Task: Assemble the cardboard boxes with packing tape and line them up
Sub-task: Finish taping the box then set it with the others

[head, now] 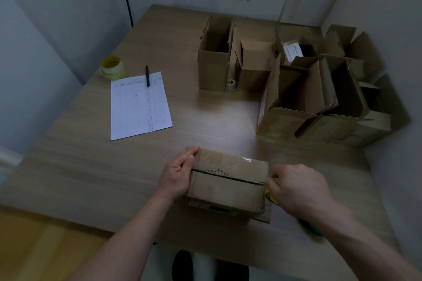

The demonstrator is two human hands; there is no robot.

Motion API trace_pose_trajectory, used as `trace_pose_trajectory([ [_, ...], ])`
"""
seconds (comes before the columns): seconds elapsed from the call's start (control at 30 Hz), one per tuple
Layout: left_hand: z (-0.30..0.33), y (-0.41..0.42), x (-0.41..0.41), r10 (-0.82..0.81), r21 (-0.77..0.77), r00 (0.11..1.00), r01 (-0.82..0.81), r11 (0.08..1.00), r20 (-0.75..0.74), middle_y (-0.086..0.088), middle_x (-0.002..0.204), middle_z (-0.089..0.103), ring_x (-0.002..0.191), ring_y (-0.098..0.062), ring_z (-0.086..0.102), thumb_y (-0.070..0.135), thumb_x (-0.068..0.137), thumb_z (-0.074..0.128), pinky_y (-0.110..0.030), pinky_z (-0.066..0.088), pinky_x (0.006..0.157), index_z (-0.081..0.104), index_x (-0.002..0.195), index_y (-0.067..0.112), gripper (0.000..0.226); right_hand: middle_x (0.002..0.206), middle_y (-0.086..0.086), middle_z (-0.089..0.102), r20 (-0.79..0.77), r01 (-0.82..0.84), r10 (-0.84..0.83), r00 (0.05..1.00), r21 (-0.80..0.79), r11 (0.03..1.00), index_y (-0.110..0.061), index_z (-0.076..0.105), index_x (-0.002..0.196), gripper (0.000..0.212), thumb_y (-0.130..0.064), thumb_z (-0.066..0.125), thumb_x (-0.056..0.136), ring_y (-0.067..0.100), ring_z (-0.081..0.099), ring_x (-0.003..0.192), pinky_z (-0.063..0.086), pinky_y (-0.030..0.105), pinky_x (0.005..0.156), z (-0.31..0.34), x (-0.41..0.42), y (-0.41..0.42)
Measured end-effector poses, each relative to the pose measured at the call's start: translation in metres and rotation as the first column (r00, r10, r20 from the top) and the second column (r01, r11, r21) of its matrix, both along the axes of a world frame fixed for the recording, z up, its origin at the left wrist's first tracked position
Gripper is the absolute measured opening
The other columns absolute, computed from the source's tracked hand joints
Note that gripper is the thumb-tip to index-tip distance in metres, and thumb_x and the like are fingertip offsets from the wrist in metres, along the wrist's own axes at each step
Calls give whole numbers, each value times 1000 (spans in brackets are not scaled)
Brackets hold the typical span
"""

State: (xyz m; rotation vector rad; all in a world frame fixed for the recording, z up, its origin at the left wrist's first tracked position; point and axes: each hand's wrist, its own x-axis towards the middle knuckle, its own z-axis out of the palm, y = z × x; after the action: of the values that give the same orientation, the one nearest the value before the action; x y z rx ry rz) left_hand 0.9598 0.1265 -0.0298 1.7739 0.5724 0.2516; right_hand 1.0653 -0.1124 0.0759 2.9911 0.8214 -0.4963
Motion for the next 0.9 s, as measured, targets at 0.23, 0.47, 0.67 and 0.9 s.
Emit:
trace_pose_trajectory([
  [0.23,-4,-2,3,103,-44,994,-100,994,49,12,118,65,113,8,56,14,100,51,-8,37,101,66,107,35,26,81,-4,61,13,0,1,1000,-43,999,-25,60,89,32,-51,42,94,24,60,81,37,32,60,-17,1,-1],
  [0.47,-4,-1,3,91,-21,995,-91,996,46,12,118,66,112,6,57,14,99,54,-14,39,103,65,106,39,28,148,-6,44,-202,118,-84,976,161,980,-48,26,143,69,-58,62,86,21,46,130,46,39,99,-37,17,-17],
  [0.67,10,19,23,-120,168,990,130,977,-71,18,124,62,118,1,54,23,98,57,-27,41,108,67,121,32,27,160,-12,23,-330,-184,252,910,225,957,-59,33,141,77,-25,61,78,14,31,143,31,35,116,-34,23,8],
  [0.9,41,1,80,-11,741,910,344,577,-413,-3,161,14,146,-34,13,61,96,29,-54,23,110,35,140,43,48,112,-16,59,-268,129,4,963,476,870,-57,54,113,42,-42,76,81,10,56,105,47,34,93,-64,-9,20],
])
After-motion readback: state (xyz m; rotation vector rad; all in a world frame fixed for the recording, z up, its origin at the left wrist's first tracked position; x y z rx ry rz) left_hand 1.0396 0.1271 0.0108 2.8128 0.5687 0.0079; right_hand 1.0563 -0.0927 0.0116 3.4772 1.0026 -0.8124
